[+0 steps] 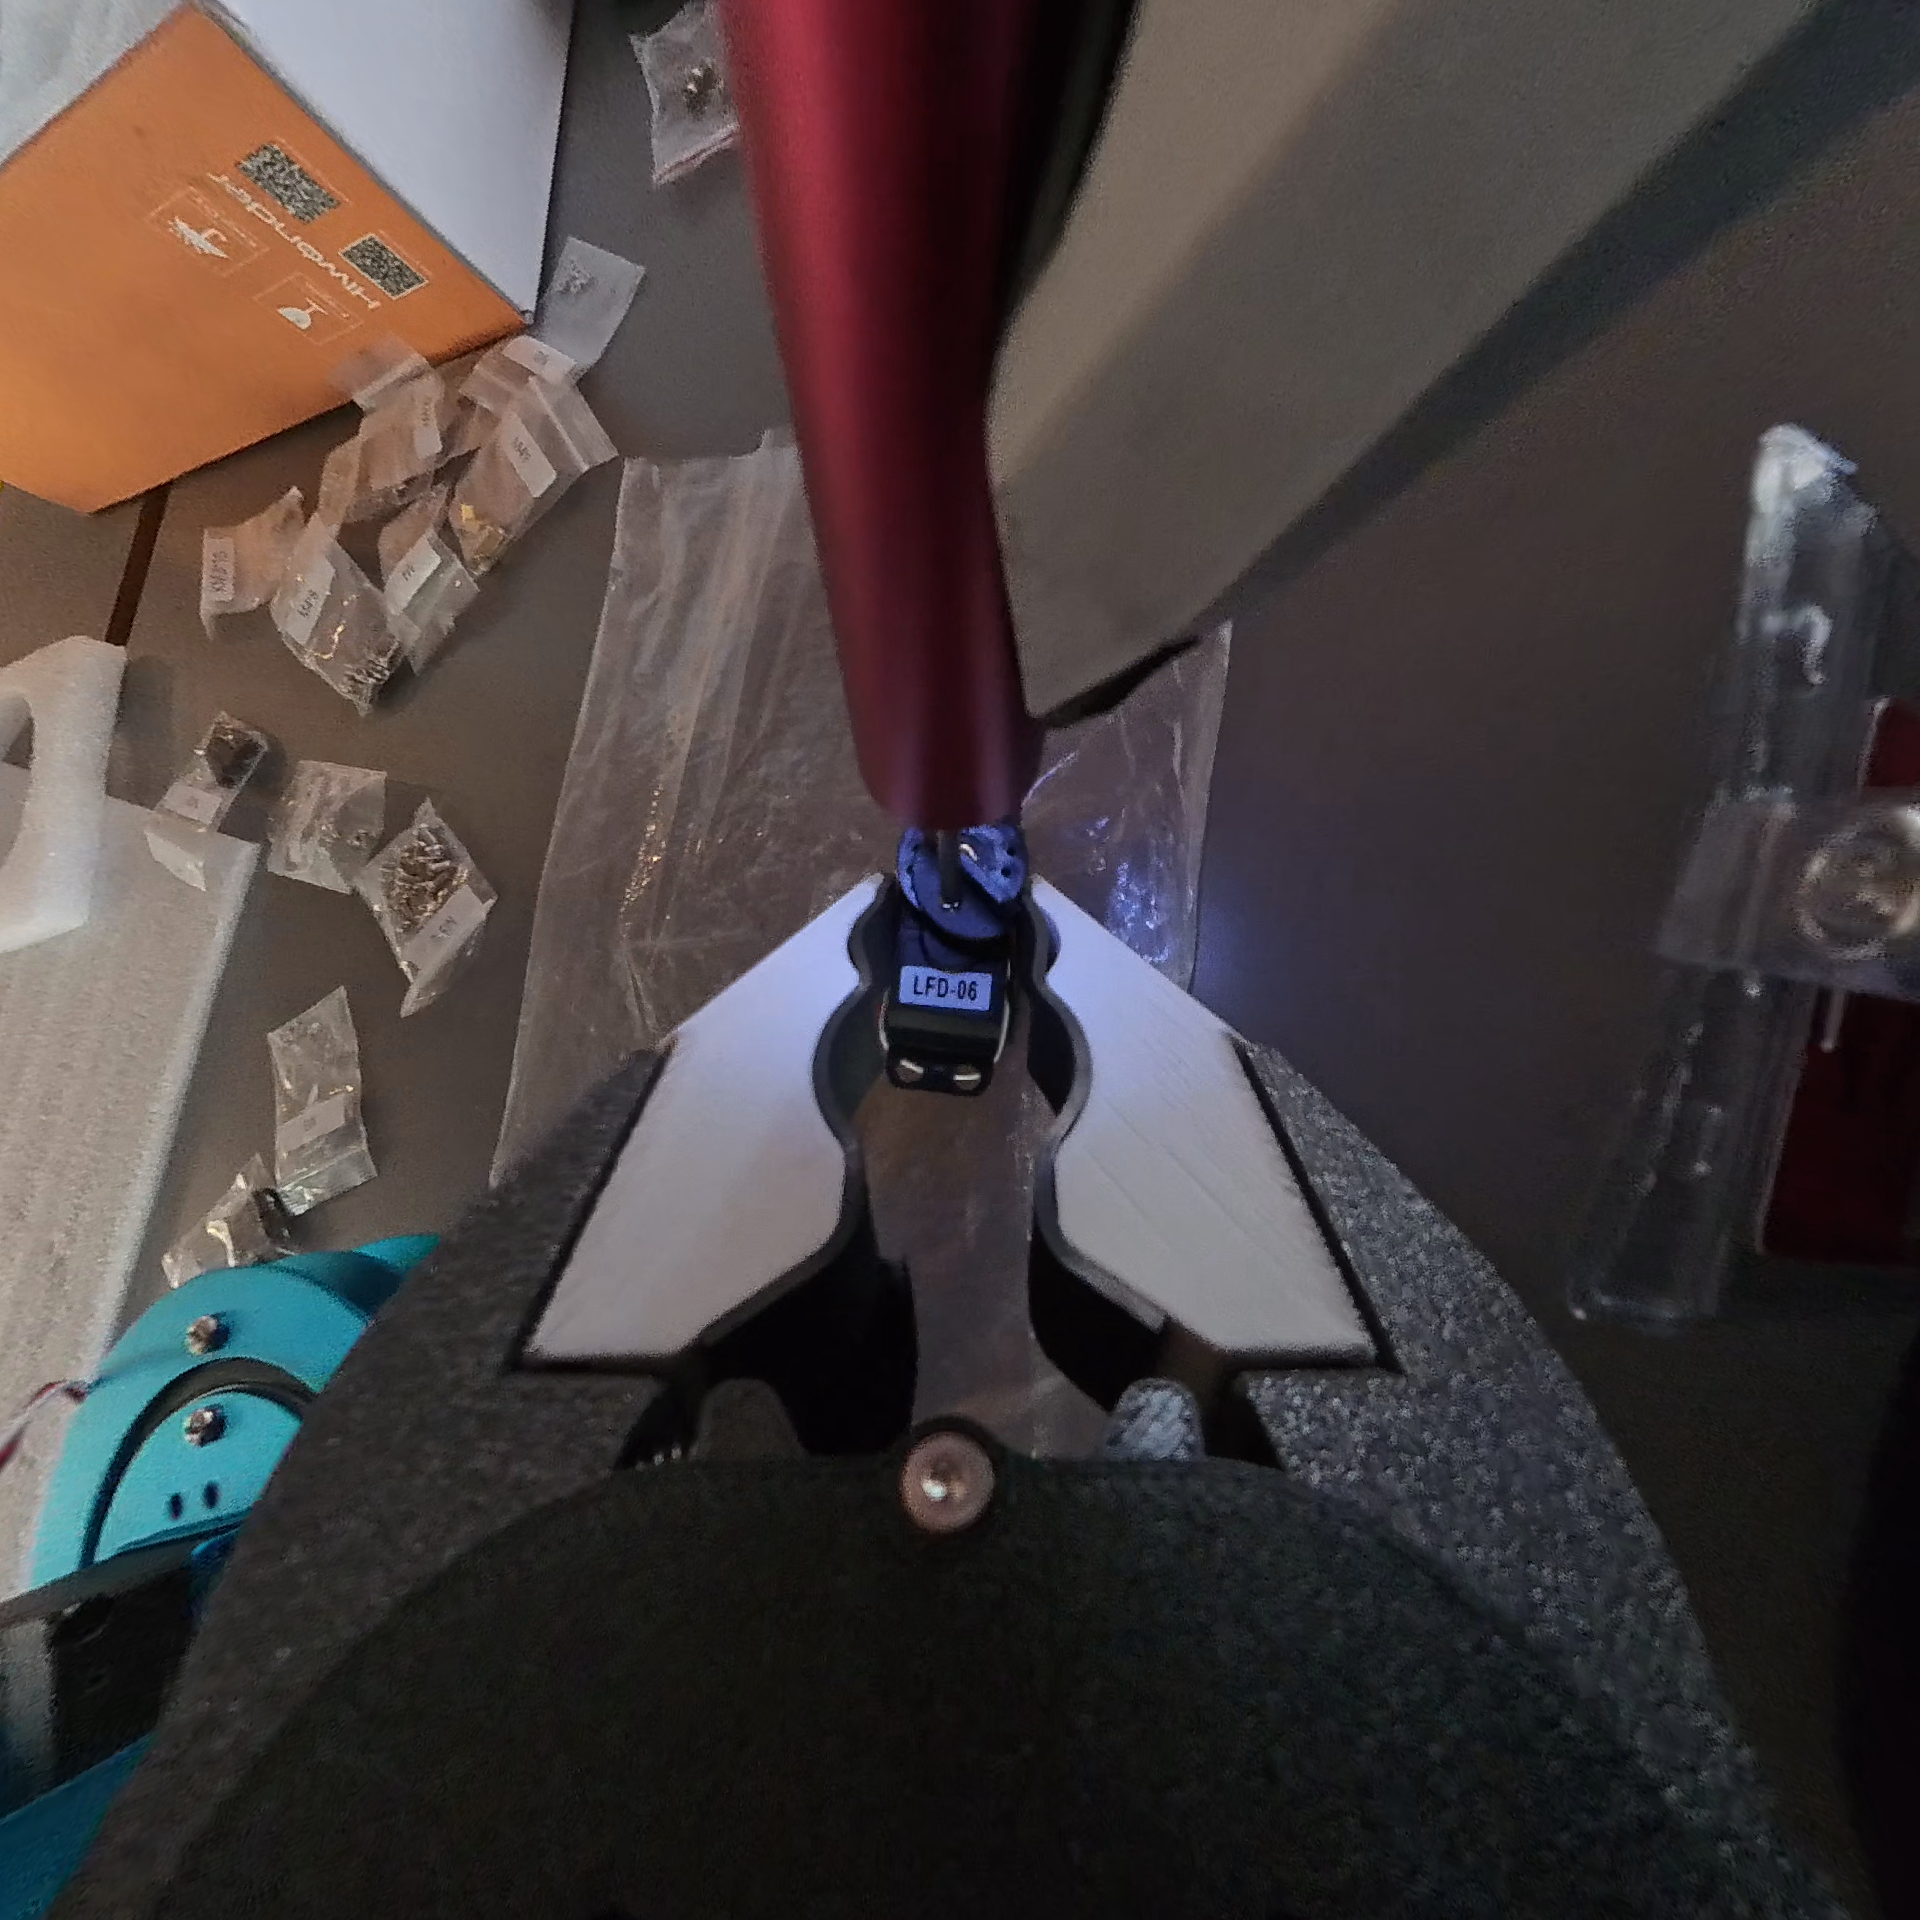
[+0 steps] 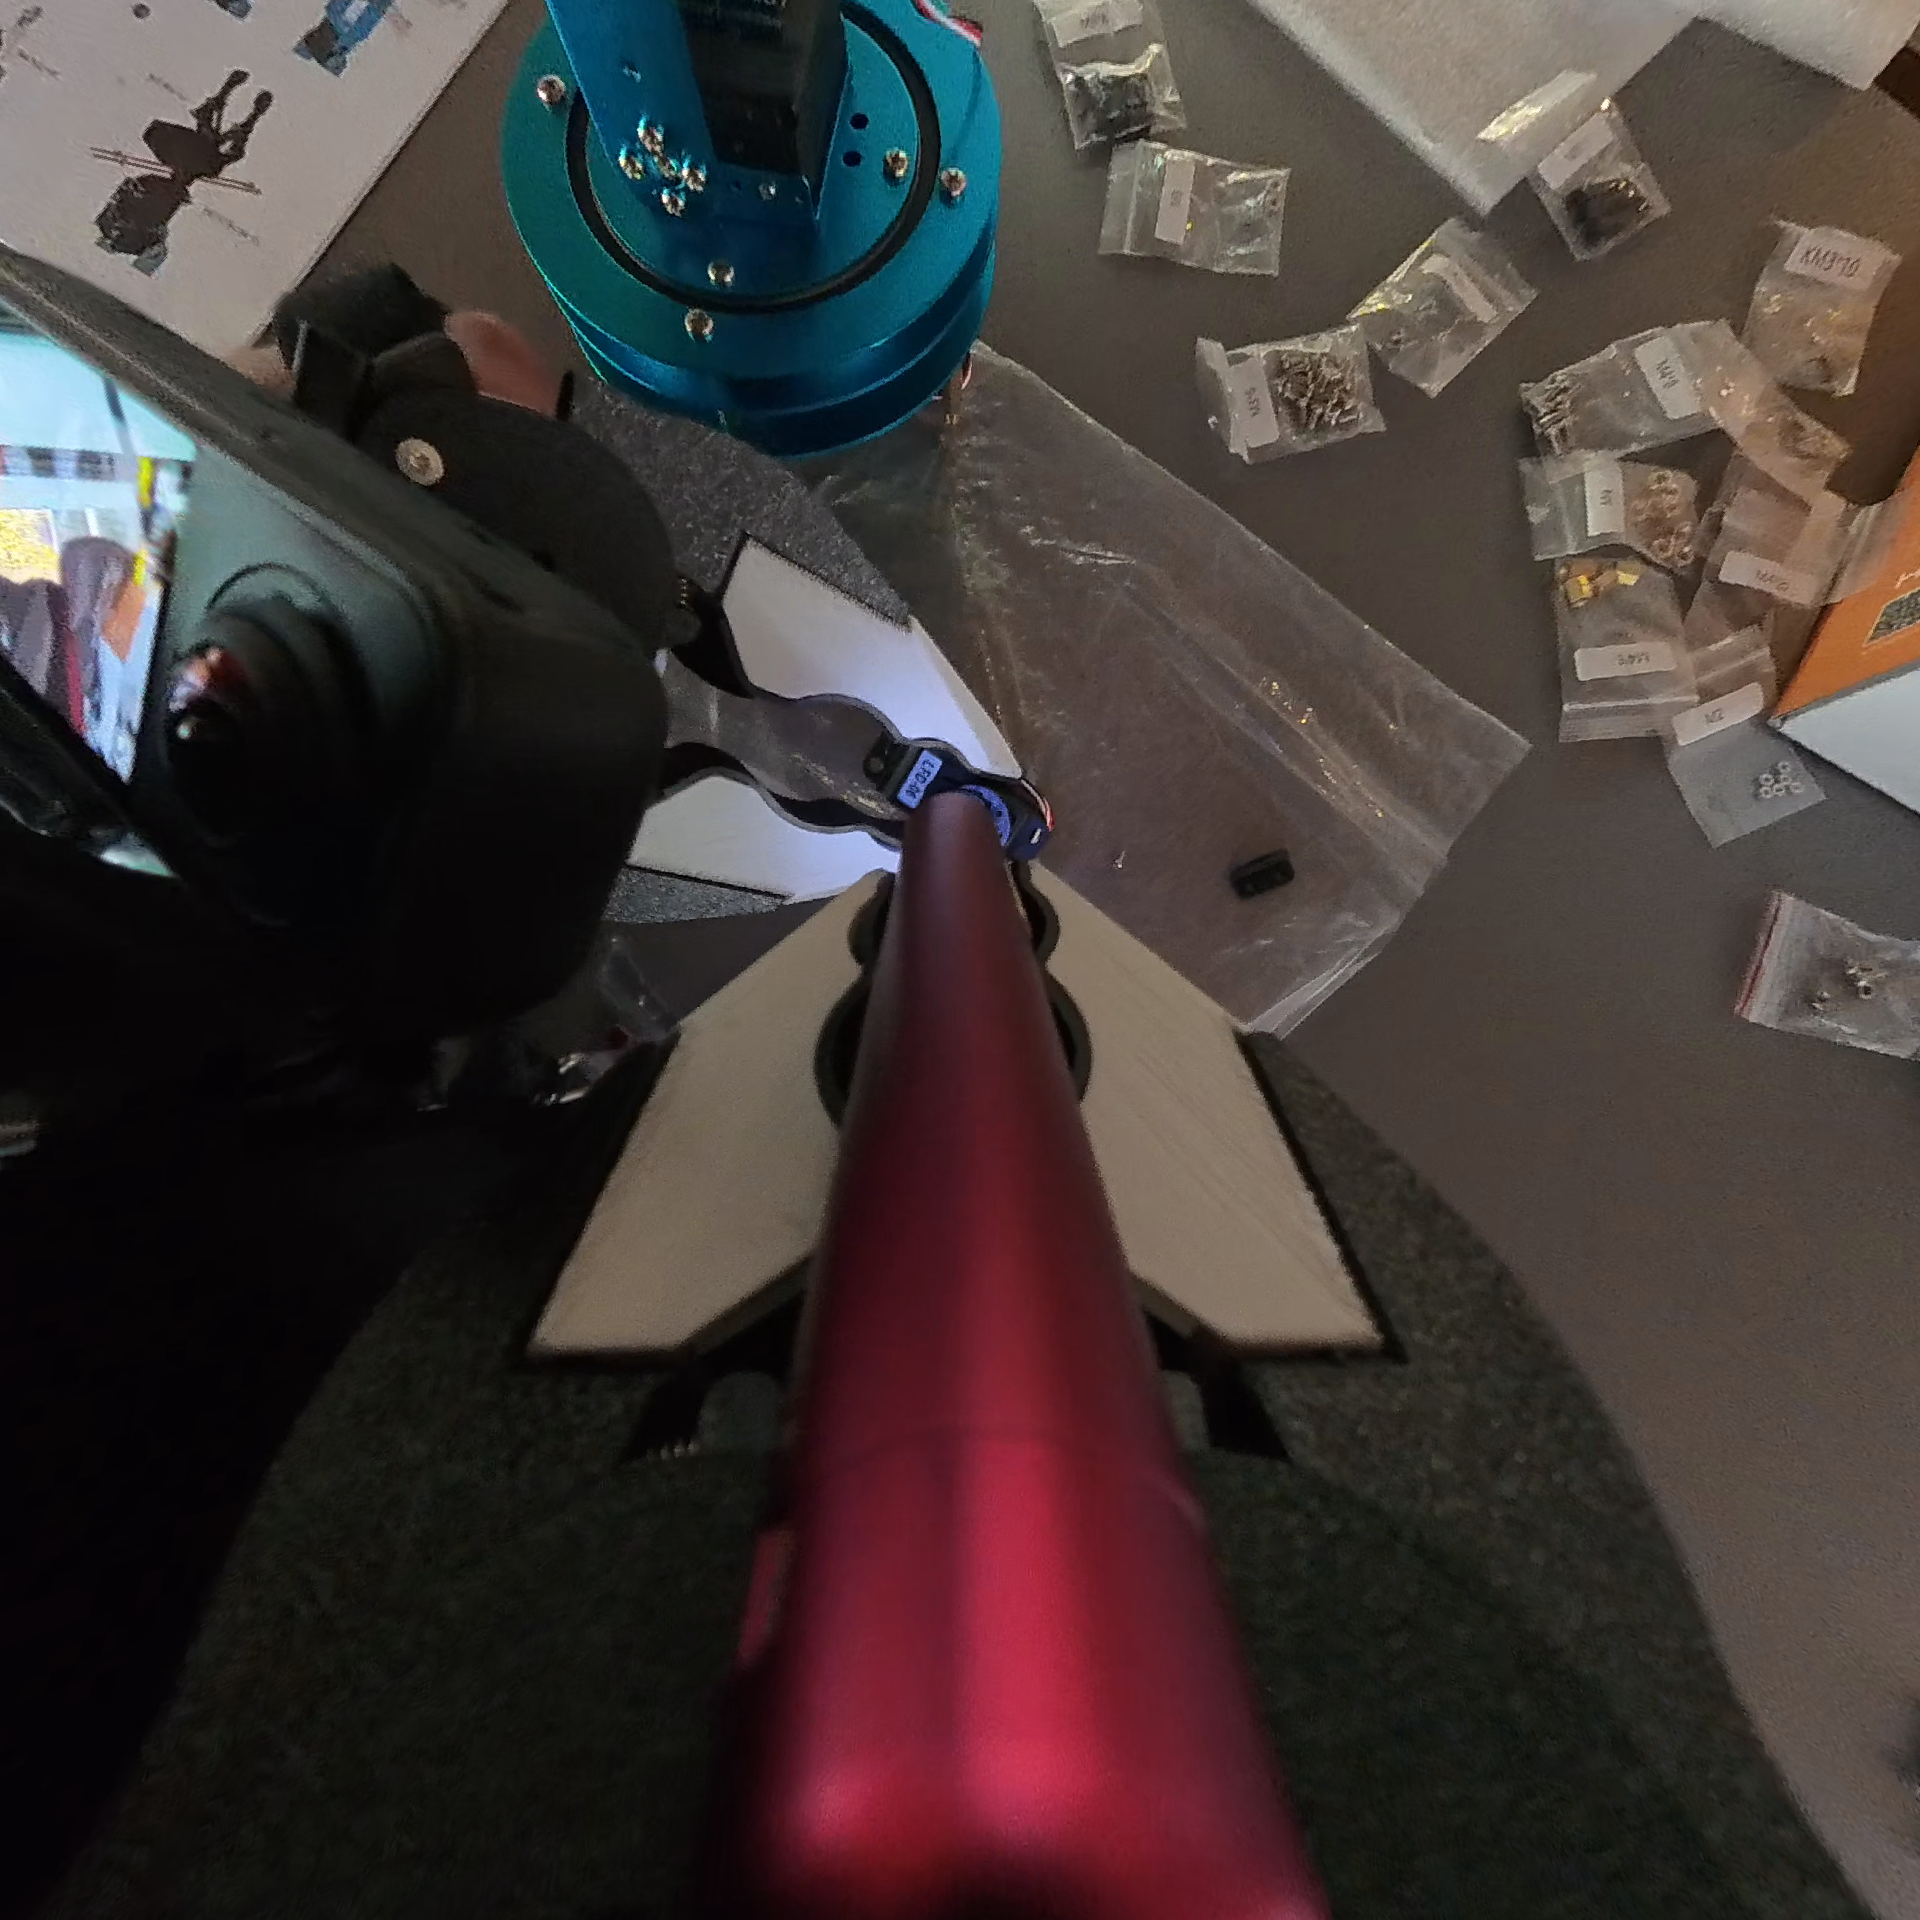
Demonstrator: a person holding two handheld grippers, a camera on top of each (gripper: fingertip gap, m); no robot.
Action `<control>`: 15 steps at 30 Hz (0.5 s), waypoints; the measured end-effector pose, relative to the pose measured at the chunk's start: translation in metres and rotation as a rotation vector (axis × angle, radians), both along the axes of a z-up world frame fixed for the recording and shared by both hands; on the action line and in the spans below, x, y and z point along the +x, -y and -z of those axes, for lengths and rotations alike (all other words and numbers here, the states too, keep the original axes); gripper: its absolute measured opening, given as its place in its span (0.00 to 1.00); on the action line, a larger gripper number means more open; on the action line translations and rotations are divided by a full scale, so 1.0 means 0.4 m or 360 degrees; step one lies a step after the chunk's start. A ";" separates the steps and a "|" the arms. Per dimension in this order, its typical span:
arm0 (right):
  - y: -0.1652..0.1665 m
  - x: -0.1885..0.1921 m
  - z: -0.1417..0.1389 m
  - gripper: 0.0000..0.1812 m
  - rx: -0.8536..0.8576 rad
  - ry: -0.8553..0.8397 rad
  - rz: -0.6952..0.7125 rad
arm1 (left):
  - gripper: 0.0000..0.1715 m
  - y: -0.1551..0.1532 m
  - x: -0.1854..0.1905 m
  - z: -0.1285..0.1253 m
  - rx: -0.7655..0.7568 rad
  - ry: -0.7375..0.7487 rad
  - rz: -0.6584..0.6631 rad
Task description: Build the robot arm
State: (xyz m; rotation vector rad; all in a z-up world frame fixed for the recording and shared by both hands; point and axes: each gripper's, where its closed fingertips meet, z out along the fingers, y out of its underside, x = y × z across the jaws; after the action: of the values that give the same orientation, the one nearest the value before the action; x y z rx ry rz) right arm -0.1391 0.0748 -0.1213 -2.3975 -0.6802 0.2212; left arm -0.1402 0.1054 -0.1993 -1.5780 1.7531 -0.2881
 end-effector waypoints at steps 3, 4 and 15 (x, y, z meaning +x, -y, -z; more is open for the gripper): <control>-0.011 0.003 -0.002 0.13 -0.0053 -0.0009 -0.0013 | 0.13 -0.004 0.001 -0.001 -0.0085 0.0044 -0.0045; -0.016 0.003 -0.003 0.13 -0.0081 -0.0021 -0.0022 | 0.13 -0.004 0.001 0.000 -0.0140 0.0057 -0.0059; -0.097 -0.001 -0.010 0.12 -0.0412 0.0151 -0.0399 | 0.24 -0.005 0.035 -0.046 -0.0522 0.0410 0.0079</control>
State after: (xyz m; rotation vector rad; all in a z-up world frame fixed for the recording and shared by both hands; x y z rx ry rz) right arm -0.1394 0.1137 -0.1173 -2.5756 -1.0547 0.3187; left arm -0.1264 0.1073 -0.1808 -1.6375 1.6027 -0.8013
